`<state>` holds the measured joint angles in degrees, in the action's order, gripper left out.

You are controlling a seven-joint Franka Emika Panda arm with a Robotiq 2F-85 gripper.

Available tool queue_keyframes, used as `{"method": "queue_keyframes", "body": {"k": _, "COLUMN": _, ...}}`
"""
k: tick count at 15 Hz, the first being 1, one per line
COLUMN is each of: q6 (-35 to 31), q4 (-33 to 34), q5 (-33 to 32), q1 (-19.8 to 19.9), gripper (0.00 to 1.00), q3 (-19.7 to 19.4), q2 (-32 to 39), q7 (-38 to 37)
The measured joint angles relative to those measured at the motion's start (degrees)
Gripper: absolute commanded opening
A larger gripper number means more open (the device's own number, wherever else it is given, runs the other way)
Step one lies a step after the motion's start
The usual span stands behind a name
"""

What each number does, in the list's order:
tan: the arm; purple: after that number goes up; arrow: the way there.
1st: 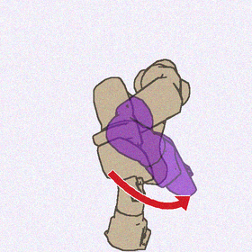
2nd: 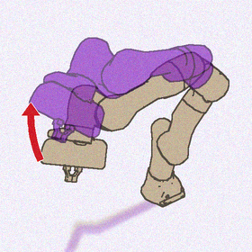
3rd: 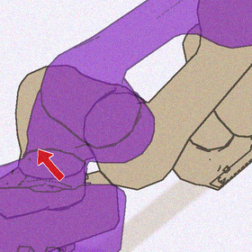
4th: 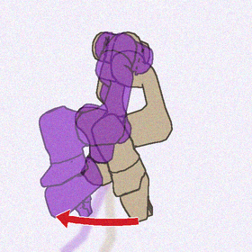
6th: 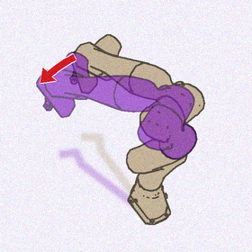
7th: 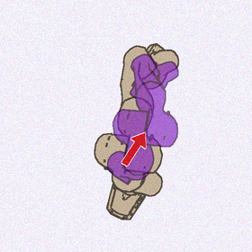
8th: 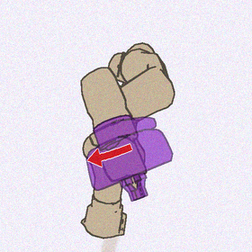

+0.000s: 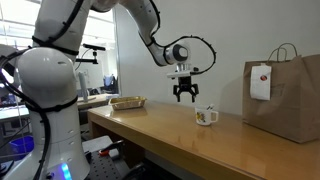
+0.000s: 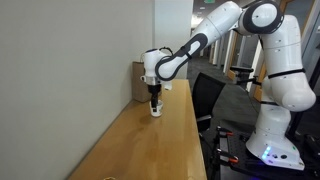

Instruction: Move the mug to the right then take the marker out of the mug and put it on the table

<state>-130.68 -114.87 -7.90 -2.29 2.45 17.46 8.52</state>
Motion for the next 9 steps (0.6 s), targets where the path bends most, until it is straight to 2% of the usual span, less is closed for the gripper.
{"method": "queue_keyframes", "body": {"k": 9, "q6": 3.39, "q4": -0.4, "q5": 2.46, "q1": 1.27, "gripper": 1.0, "q3": -0.68, "q2": -5.33, "q7": -0.25}}
